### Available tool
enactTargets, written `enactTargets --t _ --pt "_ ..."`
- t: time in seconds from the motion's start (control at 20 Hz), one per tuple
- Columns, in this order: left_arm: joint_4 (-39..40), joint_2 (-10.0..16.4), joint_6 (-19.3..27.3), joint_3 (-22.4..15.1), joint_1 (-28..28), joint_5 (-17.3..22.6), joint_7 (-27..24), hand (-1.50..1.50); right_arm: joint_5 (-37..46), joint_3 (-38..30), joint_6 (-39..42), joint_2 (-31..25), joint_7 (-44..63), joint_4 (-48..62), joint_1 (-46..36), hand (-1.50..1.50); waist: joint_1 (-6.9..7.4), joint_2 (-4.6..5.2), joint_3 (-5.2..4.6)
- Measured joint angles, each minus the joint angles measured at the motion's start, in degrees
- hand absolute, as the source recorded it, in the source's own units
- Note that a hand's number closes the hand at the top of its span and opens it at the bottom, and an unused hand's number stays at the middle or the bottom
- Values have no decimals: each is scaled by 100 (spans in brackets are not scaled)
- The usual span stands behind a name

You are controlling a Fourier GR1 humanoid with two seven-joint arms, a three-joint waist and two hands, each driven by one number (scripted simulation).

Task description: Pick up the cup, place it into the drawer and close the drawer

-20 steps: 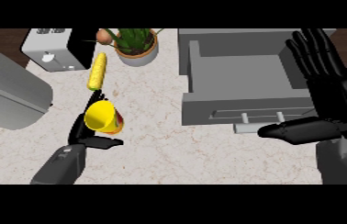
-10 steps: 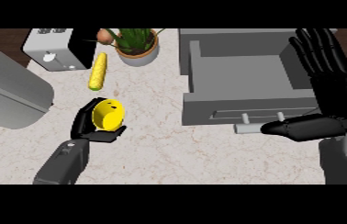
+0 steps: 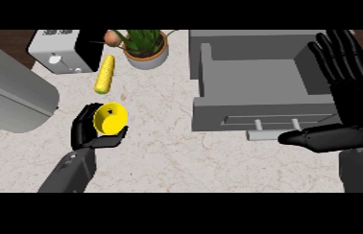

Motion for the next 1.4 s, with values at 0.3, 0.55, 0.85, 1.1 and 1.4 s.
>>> enactTargets --t 0.3,0.55,0.85,1.1,1.4 --pt "-430 -94 -320 -192 -422 14 235 150 -24 -85 103 -112 -32 76 41 -150 65 -37 12" --pt "-1046 -289 -418 -476 -915 -14 692 150 103 -40 6 -39 -44 35 129 -150 135 -74 21" --pt "-1884 -650 -235 -847 -1608 -3 1701 150 92 -121 67 -121 -74 139 124 -150 164 -91 25" --pt "-2549 -810 256 -1353 -2172 199 2793 150 167 -79 28 -46 -156 95 236 -150 139 -97 25" --pt "-2531 -863 1155 -1831 -3231 403 3832 150 152 -137 42 -92 -195 221 66 -150 31 -59 24"
